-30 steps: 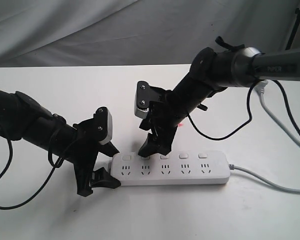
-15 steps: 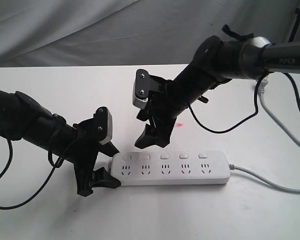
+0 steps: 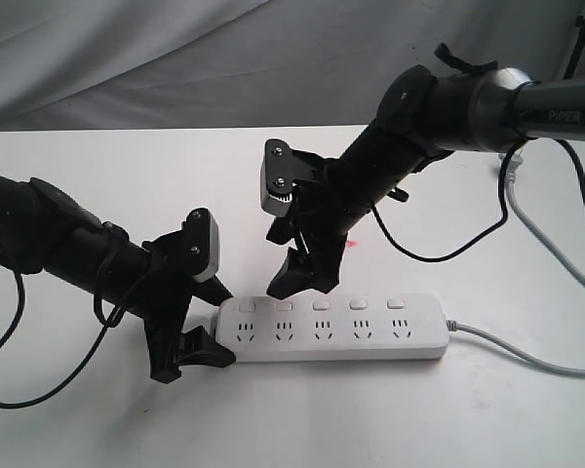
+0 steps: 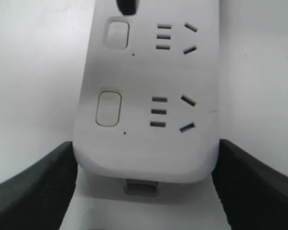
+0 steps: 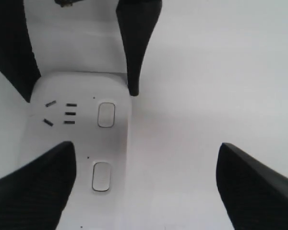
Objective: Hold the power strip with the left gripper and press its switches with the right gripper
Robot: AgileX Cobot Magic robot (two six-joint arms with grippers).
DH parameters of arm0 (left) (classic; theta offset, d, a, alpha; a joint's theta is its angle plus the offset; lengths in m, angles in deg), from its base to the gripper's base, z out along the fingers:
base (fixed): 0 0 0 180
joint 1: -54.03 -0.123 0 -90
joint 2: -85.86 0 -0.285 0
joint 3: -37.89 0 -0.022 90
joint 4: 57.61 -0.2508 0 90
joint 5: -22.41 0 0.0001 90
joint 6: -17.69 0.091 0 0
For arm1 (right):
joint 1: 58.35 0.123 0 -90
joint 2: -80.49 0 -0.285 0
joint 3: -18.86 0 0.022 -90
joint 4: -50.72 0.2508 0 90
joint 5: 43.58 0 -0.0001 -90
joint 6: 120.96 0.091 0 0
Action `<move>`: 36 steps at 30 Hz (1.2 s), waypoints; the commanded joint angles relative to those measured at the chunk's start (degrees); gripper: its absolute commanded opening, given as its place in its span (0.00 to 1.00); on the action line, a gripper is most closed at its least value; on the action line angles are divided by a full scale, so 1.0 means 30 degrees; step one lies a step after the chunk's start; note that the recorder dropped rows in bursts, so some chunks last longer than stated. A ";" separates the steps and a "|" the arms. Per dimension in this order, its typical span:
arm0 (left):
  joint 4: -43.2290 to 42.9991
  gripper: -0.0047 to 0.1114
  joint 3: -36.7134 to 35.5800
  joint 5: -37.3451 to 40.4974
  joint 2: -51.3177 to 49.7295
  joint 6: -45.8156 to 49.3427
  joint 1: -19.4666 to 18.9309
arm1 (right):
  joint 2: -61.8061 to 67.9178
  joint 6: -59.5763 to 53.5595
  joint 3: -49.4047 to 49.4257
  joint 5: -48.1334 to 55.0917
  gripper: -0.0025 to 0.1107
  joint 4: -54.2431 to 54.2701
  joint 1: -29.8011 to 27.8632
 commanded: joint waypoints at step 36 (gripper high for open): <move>0.0139 0.04 0.0112 -0.0264 -0.0045 0.0013 0.0087 | 0.0251 -0.2584 0.1881 0.0188 0.67 0.1521 -0.2519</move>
